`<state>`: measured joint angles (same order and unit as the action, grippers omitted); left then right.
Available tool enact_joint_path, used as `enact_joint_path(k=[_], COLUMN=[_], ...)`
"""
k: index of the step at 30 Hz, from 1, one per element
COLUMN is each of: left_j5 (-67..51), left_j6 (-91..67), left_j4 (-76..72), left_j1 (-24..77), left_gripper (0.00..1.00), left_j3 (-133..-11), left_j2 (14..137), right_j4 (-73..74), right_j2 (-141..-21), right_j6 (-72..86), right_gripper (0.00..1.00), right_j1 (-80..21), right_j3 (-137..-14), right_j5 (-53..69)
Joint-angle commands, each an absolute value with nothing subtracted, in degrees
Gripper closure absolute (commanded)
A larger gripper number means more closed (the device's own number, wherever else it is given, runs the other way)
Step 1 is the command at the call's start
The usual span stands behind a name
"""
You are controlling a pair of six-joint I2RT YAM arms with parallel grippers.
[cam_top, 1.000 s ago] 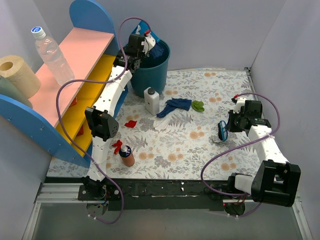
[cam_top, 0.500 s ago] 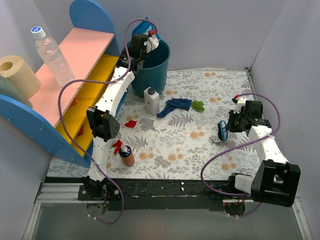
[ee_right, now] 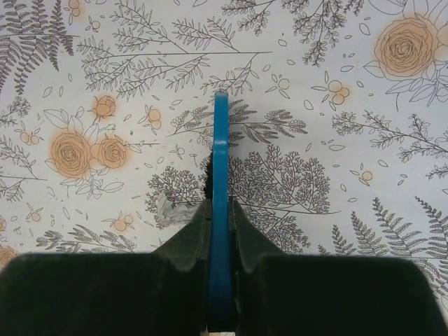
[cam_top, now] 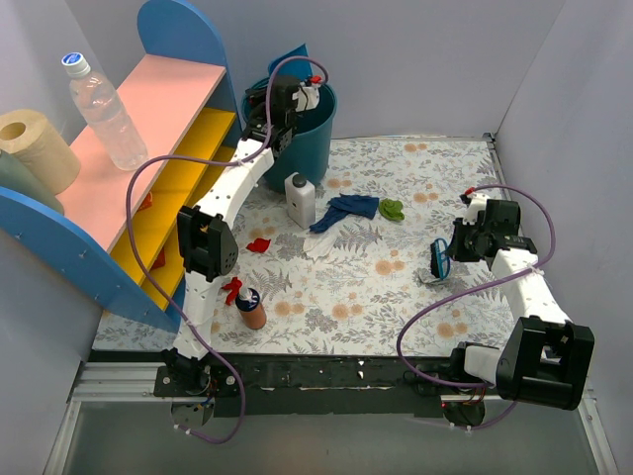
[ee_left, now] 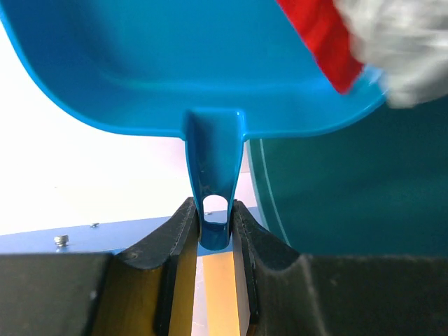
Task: Sweep away the paper scraps from the table
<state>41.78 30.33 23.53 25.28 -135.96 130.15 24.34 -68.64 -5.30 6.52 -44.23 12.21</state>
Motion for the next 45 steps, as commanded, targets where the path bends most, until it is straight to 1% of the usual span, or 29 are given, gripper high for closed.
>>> enact_joint_path(k=[1,3,8,12,16,19,24,29,32,33,36,37,38,42,45], left_j5=[42.3,41.8,41.6,41.5,38.6,35.4,27.3,16.1,14.2,11.0,1.4,-5.4,-7.3,-12.9,-15.8], left_j6=[34.4,35.2,36.6,35.0,28.3,18.8,8.3,-2.9,-7.3,-8.9,-11.1,-11.1,-10.6,-8.7,-12.7], left_j4=[20.4,18.3,16.8,16.5,16.7,17.4,17.0,24.4,26.9,30.3,37.8,39.0,40.2,49.1,51.0], left_j1=[25.5,25.4,25.4,25.3,25.3,25.1,25.1,25.0,25.5,25.4,25.5,25.8,26.3,29.5,30.8], left_gripper=[1.00,1.00,1.00,1.00,1.00,1.00,1.00,1.00,1.00,1.00,1.00,1.00,1.00,1.00,1.00], left_j3=[-132.1,-131.0,-132.7,-132.8,-132.9,-132.2,-126.8,-126.1,-123.1,-123.2,-121.0,-119.5,-115.6,-110.2,-106.5], left_j2=[125.1,124.4,124.7,124.1,121.8,118.3,112.0,107.5,105.8,105.1,101.7,100.6,99.5,96.5,94.0], right_j4=[25.8,25.8,25.7,25.8,25.8,25.7,25.8,25.7,25.3,25.4,25.7,25.8,26.1,27.3,27.9], right_j2=[-68.6,-68.6,-68.4,-68.3,-68.1,-68.3,-68.4,-67.6,-66.5,-66.2,-65.0,-64.7,-64.3,-64.3,-64.7], right_j6=[-4.1,-4.0,-3.9,-3.9,-3.7,-3.8,-3.9,-4.3,-4.1,-4.0,-4.0,-4.0,-4.0,-4.9,-5.4], right_gripper=[0.99,0.99,0.99,0.99,0.99,0.99,0.99,0.99,0.99,0.99,0.99,0.99,0.99,0.99,0.99], right_j1=[7.0,7.2,7.6,7.7,7.9,7.9,8.0,7.9,7.9,7.9,8.0,8.0,7.9,7.9,8.0], right_j3=[-42.3,-42.2,-42.0,-42.0,-41.8,-41.8,-41.9,-41.7,-41.7,-42.1,-43.3,-43.7,-43.9,-46.8,-49.5], right_j5=[13.4,13.5,13.8,14.0,14.2,14.6,14.8,15.8,18.3,19.2,19.5,19.3,19.0,17.5,18.3])
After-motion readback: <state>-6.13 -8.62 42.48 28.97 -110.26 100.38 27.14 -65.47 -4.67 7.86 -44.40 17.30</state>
